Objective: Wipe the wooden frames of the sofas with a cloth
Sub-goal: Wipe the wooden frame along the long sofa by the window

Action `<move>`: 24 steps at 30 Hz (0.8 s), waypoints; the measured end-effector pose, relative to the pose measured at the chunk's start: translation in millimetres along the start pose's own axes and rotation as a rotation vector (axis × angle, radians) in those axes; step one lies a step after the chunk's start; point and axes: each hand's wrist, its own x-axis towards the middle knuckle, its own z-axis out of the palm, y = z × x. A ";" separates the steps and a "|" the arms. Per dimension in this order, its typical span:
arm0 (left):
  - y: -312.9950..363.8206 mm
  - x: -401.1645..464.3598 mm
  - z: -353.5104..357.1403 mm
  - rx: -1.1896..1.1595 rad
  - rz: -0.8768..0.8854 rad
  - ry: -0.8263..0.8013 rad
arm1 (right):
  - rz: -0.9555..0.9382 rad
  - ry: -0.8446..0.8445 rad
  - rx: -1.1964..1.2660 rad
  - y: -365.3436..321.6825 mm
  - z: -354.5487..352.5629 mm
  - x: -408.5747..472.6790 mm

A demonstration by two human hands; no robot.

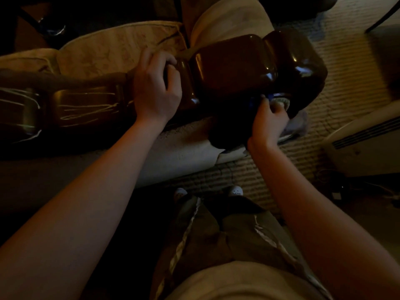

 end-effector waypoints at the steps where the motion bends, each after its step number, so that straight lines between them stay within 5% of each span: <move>1: -0.3 0.1 -0.1 -0.007 -0.006 0.006 | -0.009 0.021 -0.008 0.7 5.3 -4.6; 5: 0.0 0.9 -0.1 -0.079 -0.030 -0.004 | 0.035 0.072 0.012 7.3 20.7 -24.0; 10: -2.1 3.8 -8.4 -0.119 -0.067 -0.067 | 0.120 -0.207 -0.074 32.3 64.4 -93.1; 14: -11.9 11.6 -30.5 0.109 0.105 -0.162 | 0.112 -0.130 -0.076 34.2 87.2 -113.0; 18: -38.4 13.8 -50.3 0.260 0.058 -0.236 | 0.089 -0.101 -0.035 38.1 89.0 -116.4; 24: -51.1 -0.3 -48.4 0.184 0.002 -0.307 | 0.114 -0.039 -0.014 39.4 95.6 -123.0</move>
